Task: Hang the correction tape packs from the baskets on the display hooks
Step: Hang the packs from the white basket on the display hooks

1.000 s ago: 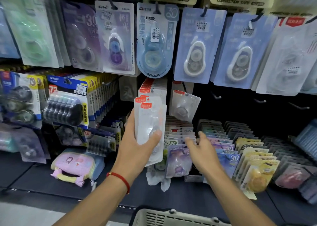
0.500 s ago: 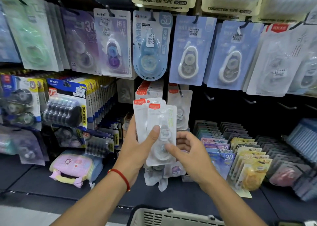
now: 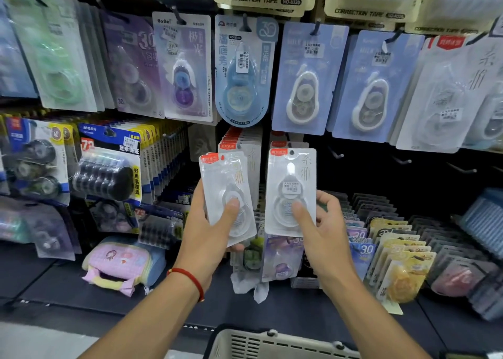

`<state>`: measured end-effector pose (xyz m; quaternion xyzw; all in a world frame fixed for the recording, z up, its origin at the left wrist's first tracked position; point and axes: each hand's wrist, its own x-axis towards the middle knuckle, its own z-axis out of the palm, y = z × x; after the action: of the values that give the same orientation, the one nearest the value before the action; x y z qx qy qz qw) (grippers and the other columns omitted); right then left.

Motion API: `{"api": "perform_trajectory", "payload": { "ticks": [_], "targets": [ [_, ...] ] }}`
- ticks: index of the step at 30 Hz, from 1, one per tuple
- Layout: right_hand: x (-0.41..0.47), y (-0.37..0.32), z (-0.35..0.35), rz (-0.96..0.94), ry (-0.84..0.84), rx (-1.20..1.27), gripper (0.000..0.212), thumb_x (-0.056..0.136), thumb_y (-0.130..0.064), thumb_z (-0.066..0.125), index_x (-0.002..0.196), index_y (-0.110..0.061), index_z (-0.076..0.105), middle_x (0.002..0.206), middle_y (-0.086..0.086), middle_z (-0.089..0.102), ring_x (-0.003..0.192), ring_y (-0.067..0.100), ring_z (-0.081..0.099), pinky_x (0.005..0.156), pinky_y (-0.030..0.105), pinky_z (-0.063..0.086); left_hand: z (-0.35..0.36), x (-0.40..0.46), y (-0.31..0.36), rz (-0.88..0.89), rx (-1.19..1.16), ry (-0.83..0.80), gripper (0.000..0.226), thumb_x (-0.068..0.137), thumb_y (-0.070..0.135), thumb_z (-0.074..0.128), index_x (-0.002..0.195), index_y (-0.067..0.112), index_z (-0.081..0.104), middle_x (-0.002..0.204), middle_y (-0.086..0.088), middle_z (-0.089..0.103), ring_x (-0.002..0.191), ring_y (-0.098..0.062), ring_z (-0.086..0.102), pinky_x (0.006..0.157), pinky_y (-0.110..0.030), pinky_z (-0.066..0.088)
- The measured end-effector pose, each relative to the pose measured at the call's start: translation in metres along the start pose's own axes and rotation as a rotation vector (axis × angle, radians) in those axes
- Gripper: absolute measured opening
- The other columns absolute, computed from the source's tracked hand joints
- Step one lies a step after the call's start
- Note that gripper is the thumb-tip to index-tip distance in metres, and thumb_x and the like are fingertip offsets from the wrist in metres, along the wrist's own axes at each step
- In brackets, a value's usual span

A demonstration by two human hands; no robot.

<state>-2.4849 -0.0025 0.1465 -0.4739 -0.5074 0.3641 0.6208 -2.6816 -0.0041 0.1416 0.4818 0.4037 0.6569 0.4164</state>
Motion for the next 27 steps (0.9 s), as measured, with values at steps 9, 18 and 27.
{"api": "perform_trajectory", "payload": {
  "ticks": [9, 18, 27],
  "targets": [
    [0.007, 0.009, 0.003, -0.008, 0.118, -0.162, 0.043, 0.097, -0.046, 0.071, 0.131, -0.031, 0.05, 0.119, -0.013, 0.072, 0.104, 0.004, 0.07, 0.08, 0.025, 0.055, 0.001, -0.002, 0.001, 0.039, 0.012, 0.003, 0.046, 0.1, 0.03, 0.072, 0.137, 0.054, 0.056, 0.122, 0.025, 0.072, 0.105, 0.003, 0.071, 0.061, -0.022, 0.062],
    [-0.003, 0.015, 0.008, 0.018, -0.247, -0.288, 0.023, 0.092, -0.053, 0.07, 0.111, -0.038, 0.069, 0.108, -0.019, 0.075, 0.1, 0.0, 0.069, 0.083, 0.031, 0.059, 0.01, -0.006, -0.002, -0.03, -0.03, -0.072, 0.046, 0.089, 0.039, 0.08, 0.132, 0.041, 0.062, 0.125, 0.012, 0.074, 0.11, -0.009, 0.074, 0.072, -0.02, 0.062],
    [-0.009, 0.011, 0.01, 0.024, -0.187, -0.215, 0.036, 0.086, -0.052, 0.076, 0.11, -0.033, 0.057, 0.101, -0.011, 0.075, 0.091, 0.007, 0.073, 0.078, 0.043, 0.063, 0.021, -0.011, 0.004, -0.182, -0.088, -0.151, 0.032, 0.099, 0.034, 0.069, 0.13, 0.038, 0.06, 0.12, 0.004, 0.078, 0.103, -0.026, 0.078, 0.073, -0.044, 0.065]
  ]
}}
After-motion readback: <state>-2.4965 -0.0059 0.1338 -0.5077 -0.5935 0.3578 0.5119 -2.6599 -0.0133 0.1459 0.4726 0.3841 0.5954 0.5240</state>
